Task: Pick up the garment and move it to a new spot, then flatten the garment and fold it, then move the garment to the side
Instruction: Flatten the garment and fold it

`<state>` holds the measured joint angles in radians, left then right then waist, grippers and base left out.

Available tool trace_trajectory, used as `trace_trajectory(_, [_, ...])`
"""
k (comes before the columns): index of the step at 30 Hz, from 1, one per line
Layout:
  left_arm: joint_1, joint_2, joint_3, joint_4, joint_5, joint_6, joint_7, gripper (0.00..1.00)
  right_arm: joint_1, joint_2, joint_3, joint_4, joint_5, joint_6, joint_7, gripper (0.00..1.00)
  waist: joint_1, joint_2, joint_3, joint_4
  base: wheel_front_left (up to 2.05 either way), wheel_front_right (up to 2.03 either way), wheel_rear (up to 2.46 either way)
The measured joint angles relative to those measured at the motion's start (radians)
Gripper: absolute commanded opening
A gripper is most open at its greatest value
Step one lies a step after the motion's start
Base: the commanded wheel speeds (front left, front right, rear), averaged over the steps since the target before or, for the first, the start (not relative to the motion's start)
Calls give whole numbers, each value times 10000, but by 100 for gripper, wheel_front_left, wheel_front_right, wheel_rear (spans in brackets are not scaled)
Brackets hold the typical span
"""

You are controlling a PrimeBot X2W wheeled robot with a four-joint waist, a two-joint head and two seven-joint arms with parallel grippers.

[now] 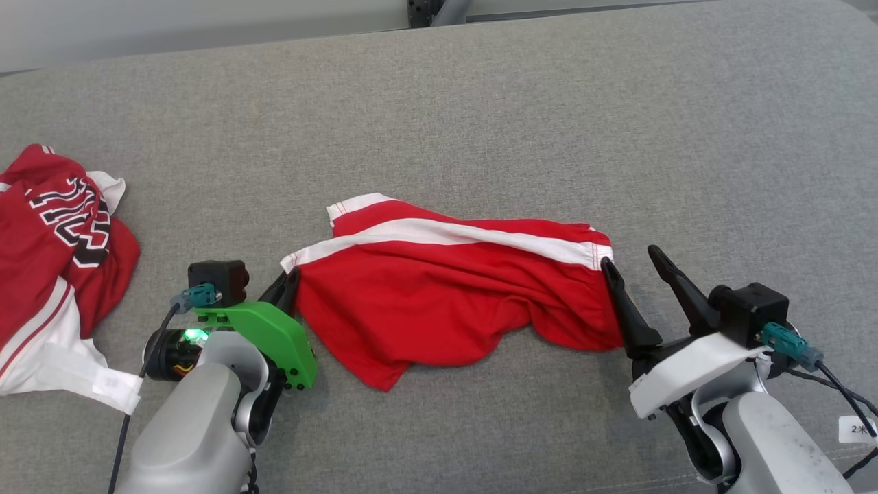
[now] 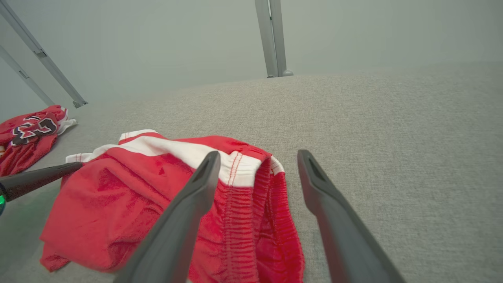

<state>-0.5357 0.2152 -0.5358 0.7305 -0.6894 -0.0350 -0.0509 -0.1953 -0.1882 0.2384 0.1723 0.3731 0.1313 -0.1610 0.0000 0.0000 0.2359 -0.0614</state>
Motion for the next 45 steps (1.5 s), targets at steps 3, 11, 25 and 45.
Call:
trace_trajectory(3, [-128,-86,-88,69,58,-40,-184,0,-267,-153,244,443,113,-2,211,100,0,0,28,122,0,0,0])
trace_trajectory(11, [-299,-213,-240,100,257,-90,-880,0,-801,-389,708,1154,546,0,332,0,0,0,50,415,0,0,0])
trace_trajectory(25, [-942,468,119,-3292,1306,894,-1946,0,-2133,-1156,-232,-713,77,0,-330,0,0,0,-456,450,0,0,0])
trace_trajectory(45, [-784,1910,652,-9584,2418,2867,-723,0,-2014,-825,-1636,-3538,-570,0,765,0,0,0,-1293,254,0,0,0])
